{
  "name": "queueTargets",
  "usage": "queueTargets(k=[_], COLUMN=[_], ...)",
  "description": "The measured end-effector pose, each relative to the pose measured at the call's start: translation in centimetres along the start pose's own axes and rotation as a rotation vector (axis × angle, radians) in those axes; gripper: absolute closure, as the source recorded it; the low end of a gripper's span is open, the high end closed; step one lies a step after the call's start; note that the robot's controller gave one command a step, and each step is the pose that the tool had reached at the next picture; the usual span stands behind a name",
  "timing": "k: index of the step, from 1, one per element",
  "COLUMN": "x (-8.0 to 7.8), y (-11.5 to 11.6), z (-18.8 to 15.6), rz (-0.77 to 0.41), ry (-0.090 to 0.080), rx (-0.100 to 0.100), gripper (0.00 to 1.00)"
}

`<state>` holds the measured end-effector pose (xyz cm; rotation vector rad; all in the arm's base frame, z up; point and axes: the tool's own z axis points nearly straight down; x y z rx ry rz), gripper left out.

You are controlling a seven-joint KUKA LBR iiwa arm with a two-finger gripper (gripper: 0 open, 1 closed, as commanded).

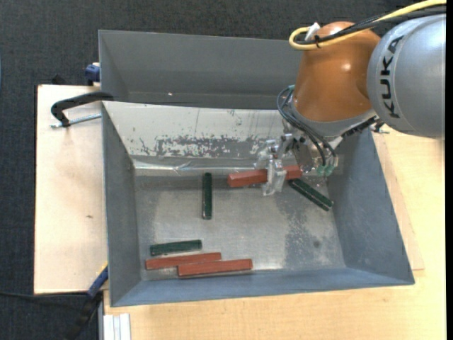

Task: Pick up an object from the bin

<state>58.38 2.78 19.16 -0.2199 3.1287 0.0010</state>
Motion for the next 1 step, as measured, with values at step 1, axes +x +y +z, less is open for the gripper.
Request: queueTargets(k=[1], x=[0.67], y=[-0.12], z=[-3.97], rz=[-0.090], ry=[0.003], rx=[-0.001], gripper=[1.00])
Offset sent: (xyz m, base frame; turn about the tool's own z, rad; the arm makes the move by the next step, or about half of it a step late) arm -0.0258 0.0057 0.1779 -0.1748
